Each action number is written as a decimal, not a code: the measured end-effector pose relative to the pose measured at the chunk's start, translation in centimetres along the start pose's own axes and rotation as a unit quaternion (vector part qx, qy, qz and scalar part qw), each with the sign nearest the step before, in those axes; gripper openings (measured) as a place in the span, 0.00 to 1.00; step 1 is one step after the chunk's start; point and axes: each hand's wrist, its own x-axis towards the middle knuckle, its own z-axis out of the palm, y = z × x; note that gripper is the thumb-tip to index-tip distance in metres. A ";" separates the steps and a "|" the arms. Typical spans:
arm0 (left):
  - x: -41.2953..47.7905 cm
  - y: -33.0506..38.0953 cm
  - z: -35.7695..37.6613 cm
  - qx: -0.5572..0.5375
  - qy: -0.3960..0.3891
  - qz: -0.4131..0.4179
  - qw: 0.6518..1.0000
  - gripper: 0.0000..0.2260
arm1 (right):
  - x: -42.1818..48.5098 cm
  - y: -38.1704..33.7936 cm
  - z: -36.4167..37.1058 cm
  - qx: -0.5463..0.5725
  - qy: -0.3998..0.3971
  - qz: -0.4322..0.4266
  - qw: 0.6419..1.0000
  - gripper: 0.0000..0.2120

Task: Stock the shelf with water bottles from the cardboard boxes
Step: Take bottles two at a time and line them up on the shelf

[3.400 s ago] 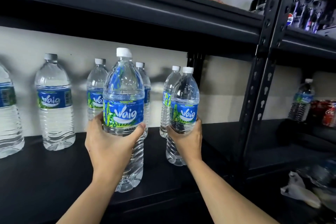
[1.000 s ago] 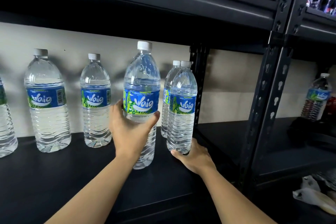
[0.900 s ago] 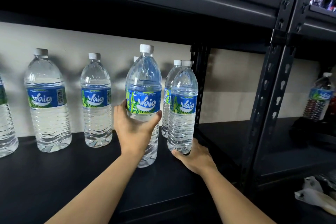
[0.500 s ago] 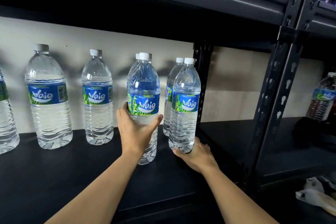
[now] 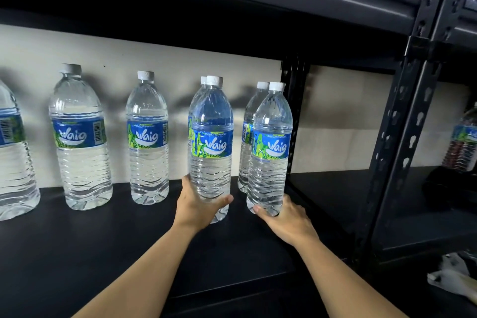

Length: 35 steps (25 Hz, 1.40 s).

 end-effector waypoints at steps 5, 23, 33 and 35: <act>0.0 -0.9 0.4 0.011 0.019 0.008 1.000 0.39 | 0.0 -0.1 0.0 -0.005 -0.001 0.006 1.000 0.42; -0.5 -0.8 0.1 0.075 0.004 -0.031 0.997 0.38 | -0.1 -0.2 -0.1 -0.005 -0.015 0.005 1.000 0.37; -0.7 -0.5 0.0 0.090 -0.001 -0.050 0.995 0.36 | -0.2 -0.2 -0.1 -0.008 -0.019 0.007 1.000 0.37; -0.7 -0.5 0.0 0.099 -0.005 -0.054 0.994 0.36 | -0.2 -0.2 -0.1 -0.007 -0.020 0.009 1.000 0.37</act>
